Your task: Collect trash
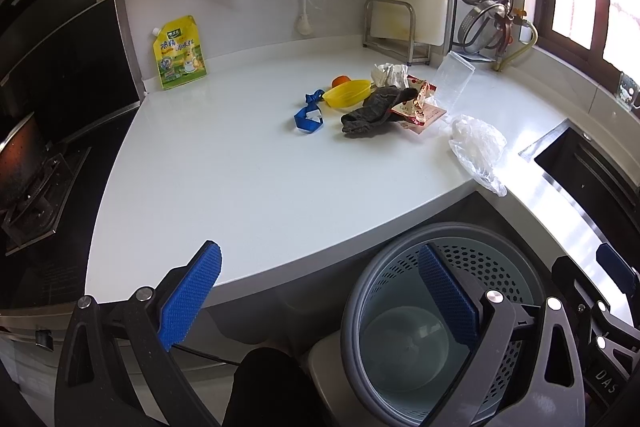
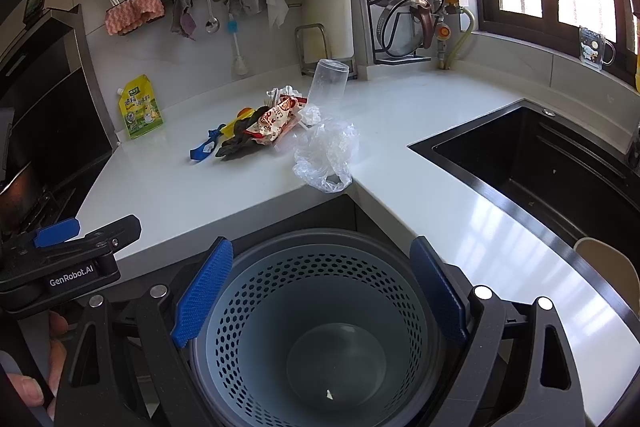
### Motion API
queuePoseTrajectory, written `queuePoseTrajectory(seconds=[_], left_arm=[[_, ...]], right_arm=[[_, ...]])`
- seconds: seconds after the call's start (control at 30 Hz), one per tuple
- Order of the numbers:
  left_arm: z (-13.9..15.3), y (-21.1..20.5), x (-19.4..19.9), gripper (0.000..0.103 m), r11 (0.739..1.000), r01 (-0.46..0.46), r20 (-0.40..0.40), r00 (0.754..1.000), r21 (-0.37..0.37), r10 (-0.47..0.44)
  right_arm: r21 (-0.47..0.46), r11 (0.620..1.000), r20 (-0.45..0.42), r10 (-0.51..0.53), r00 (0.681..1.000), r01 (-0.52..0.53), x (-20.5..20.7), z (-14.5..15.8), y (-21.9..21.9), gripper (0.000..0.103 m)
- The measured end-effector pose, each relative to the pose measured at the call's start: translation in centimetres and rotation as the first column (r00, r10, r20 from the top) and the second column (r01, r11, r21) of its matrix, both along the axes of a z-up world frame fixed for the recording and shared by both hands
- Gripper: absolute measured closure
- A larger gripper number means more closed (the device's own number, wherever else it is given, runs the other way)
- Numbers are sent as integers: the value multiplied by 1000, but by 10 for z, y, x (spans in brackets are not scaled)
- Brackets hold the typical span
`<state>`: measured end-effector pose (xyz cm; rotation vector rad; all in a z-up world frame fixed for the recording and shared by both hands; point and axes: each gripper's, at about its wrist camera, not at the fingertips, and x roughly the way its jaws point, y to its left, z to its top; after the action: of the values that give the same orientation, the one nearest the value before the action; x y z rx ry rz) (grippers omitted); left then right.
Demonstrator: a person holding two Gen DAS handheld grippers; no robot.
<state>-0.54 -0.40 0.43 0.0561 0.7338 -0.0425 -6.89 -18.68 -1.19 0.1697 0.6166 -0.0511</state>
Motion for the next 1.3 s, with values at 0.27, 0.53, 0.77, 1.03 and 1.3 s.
queuePoseTrajectory(seconds=[0.27, 0.53, 0.77, 1.03, 1.3], left_arm=[[-1, 0, 0, 6, 1000, 1, -2, 1000, 0, -1], [-2, -1, 0, 6, 1000, 0, -4, 1000, 1, 0], [-2, -1, -1, 6, 1000, 0, -4, 1000, 1, 0], [-3, -1, -1, 6, 1000, 1, -6, 1000, 0, -1], [-7, -1, 4, 6, 1000, 7, -13, 1000, 0, -7]], right_arm=[[-1, 1000, 0, -1, 1000, 1, -1, 0, -1, 17], [-1, 1000, 0, -1, 1000, 1, -1, 0, 0, 17], [-3, 1000, -2, 3, 1000, -3, -1, -2, 1, 17], [-4, 1000, -2, 2, 1000, -2, 0, -2, 1, 17], [2, 1000, -21, -1, 1000, 1, 7, -9, -2, 17]])
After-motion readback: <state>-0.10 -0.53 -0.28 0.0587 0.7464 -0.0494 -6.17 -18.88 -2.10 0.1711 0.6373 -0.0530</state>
